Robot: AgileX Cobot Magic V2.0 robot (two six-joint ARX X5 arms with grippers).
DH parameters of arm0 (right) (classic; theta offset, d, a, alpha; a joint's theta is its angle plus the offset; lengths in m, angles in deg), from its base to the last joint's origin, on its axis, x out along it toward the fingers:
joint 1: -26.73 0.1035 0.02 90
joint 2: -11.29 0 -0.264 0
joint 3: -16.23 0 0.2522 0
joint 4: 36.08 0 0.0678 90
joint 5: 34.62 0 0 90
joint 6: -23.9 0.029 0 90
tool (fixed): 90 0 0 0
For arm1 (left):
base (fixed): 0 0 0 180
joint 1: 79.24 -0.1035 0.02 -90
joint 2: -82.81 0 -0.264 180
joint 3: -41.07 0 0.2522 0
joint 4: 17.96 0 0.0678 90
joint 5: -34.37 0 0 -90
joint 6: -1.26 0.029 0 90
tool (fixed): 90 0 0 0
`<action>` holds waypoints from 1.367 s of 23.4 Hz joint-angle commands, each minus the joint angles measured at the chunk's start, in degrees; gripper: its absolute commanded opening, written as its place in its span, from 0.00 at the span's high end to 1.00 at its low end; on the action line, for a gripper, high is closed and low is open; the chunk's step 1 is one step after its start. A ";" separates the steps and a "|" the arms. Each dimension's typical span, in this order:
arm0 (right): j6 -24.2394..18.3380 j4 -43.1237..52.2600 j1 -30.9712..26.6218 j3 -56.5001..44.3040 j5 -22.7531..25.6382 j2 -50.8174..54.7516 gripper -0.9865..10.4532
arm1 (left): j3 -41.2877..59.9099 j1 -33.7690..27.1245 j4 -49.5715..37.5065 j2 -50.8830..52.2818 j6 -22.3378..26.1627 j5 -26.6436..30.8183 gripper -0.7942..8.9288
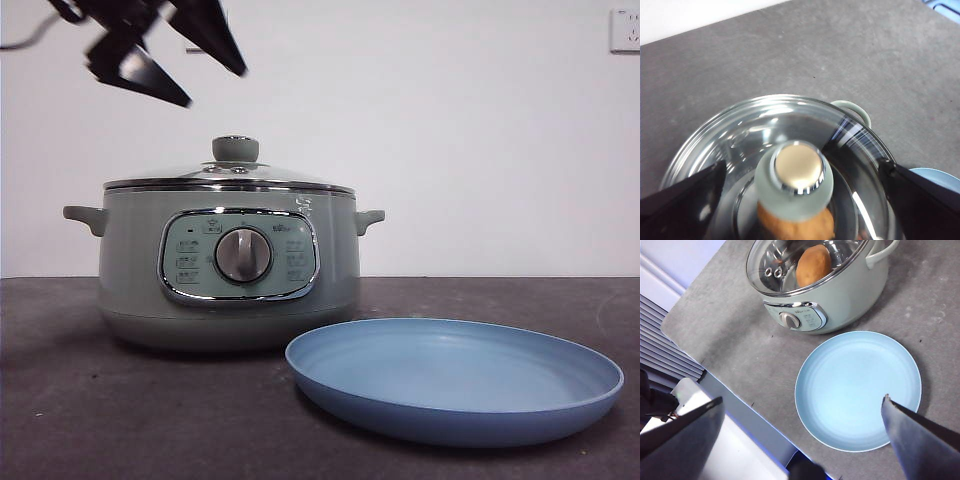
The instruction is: Take the potato out from the steamer,put the potato on the plate,close the lid
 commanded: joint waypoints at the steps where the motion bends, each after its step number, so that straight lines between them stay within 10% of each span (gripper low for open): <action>1: 0.33 0.37 0.13 0.11 0.09 0.02 0.34 | -1.77 1.25 -0.59 -3.54 1.60 1.03 0.21; 12: 0.31 0.39 0.13 0.11 3.04 0.02 0.34 | -2.21 3.56 -1.64 -9.88 3.32 6.01 0.22; 21: 0.31 0.42 0.13 0.11 2.99 0.02 0.34 | -2.21 3.69 -1.09 -9.86 3.15 5.84 0.90; 32: 0.35 0.76 0.13 0.11 2.99 -0.02 0.34 | -2.32 3.48 -1.16 -6.75 1.29 5.79 0.93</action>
